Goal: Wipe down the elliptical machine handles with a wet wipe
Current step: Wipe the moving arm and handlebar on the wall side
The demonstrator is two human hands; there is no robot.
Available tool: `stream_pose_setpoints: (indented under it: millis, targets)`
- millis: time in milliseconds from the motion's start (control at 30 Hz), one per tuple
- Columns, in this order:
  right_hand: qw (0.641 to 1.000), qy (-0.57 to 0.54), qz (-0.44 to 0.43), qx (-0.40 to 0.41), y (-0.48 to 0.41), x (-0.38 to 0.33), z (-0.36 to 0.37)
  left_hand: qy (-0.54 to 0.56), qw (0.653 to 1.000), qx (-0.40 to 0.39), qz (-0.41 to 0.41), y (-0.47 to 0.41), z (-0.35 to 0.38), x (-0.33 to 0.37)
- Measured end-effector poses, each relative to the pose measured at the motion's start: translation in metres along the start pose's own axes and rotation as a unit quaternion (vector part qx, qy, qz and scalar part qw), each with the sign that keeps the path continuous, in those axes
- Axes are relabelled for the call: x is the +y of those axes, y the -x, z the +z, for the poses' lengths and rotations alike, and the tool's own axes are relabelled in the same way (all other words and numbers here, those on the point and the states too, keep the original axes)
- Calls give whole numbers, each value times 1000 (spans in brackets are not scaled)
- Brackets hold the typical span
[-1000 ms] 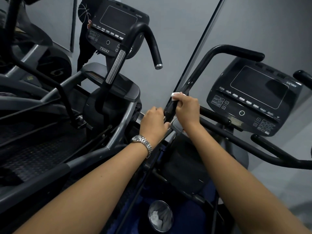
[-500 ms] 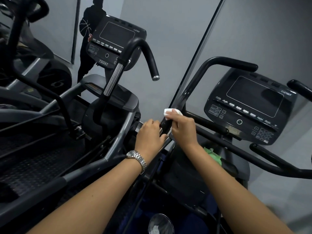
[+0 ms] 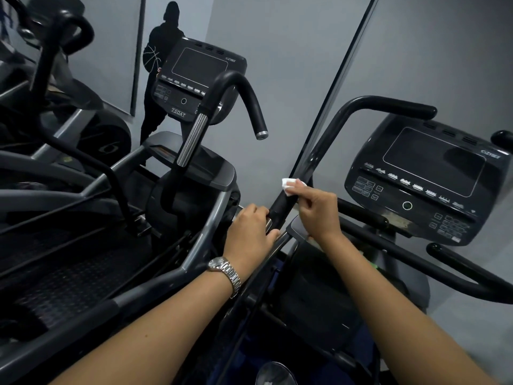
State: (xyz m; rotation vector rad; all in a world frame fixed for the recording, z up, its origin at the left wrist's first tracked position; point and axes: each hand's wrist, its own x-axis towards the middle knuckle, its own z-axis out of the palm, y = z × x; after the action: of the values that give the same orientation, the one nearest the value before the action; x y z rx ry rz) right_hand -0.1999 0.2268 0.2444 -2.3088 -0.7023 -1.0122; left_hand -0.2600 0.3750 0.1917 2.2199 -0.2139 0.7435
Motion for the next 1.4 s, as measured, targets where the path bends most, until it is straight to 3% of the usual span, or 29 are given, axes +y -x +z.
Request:
stream_pose_setpoints:
  millis: [67,233,367,600,733,967,1100,1333,1400]
  targets:
    - [999,-13,40,23,-7,-4,5,-2,1000,1,1,0,1,0]
    - [998,-47,-39,-18,22,-1,-2,-20,1000,1,-1,-4,1,2]
    - [991,-87,95,43,-4,18,-5,-30,999,-24,-26,-14,-5,6]
    - [984,-168,41,30,3,25,5,-17,1000,7,-10,-54,-3,21]
    - [972,-188,129,53,-20,49,2,-28,1000,-9,-5,-65,6,31]
    - [967,-242,80,24,-4,54,2,-38,999,18,-4,-65,18,30]
    - [961,-244,120,44,-29,68,6,-64,997,31,3,-68,20,31]
    - [960,-269,77,17,-10,67,3,-73,995,56,28,-66,23,28]
    - [962,-253,99,31,-18,77,1,-75,995,59,30,-67,24,27]
